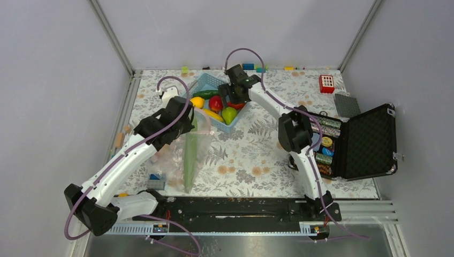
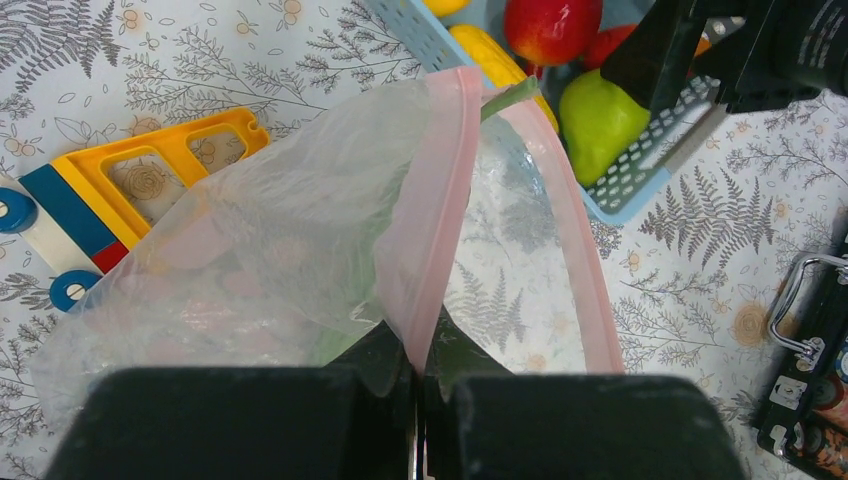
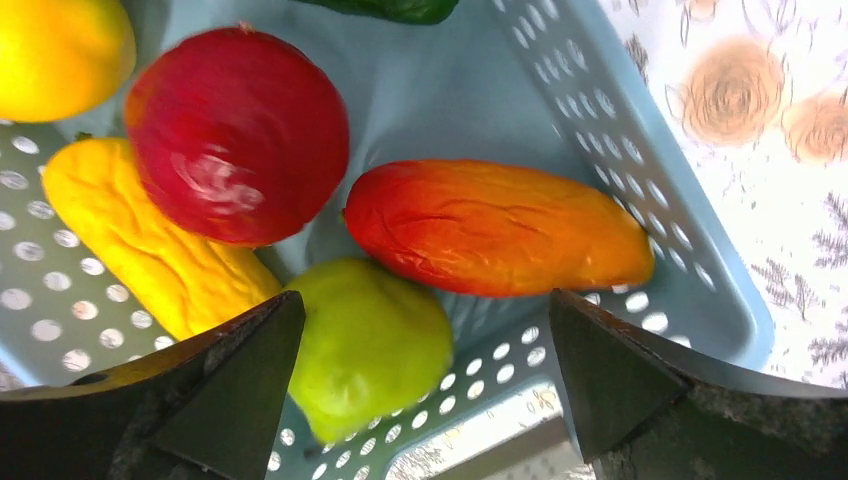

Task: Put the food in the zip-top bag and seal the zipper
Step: Move the bin to the center of the board, then pick up the fake fruit from the bin.

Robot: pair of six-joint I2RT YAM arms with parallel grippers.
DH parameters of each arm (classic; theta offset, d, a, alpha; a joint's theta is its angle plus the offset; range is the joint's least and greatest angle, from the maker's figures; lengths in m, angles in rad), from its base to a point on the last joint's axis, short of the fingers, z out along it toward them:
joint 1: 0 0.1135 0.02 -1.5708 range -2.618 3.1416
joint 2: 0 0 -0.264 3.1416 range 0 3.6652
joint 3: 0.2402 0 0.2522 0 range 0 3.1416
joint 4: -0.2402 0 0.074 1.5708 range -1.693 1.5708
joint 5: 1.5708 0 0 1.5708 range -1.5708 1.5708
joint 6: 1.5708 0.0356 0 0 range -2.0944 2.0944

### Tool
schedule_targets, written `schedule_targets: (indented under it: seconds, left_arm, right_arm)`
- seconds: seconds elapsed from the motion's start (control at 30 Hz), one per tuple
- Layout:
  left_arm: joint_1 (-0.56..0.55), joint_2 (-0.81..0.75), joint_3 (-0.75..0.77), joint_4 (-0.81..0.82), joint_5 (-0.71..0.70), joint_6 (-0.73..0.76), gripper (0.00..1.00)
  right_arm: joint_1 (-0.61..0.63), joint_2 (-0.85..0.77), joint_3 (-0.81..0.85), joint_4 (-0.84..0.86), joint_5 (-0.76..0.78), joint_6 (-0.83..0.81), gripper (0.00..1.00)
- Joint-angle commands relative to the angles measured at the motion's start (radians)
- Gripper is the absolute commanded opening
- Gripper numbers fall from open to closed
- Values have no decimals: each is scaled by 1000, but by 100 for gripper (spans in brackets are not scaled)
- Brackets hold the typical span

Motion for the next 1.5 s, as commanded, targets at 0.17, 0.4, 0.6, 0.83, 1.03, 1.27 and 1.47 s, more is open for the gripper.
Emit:
schedule_targets:
  seconds: [0.17,0.4,0.6,0.83,1.03,1.27,1.47]
  left_arm:
    - [7,4,-10,71,-6,23,0]
    - [8,0,-27,110,22,47,0]
    - [8,-27,-78,231,178,122,0]
    - [7,-29,-72,301,311,166,0]
    - [5,-17,-51,302,324,171,0]
    - [6,-23,-81,325,357,172,0]
    - [4,-34,-118,348,383,176,0]
  right_arm:
    - [-23,-270,-404,50,100,58,100]
    - [-19,-658,-927,198,95,249,100]
    - [-13,-913,-1177,423,5,195,100]
    - [-12,-839,-1077,532,3,218,100]
    - [-10,-689,-973,503,36,262,99]
    - [11,-598,-957,503,42,301,97]
    - [18,-549,-963,539,100,314,94]
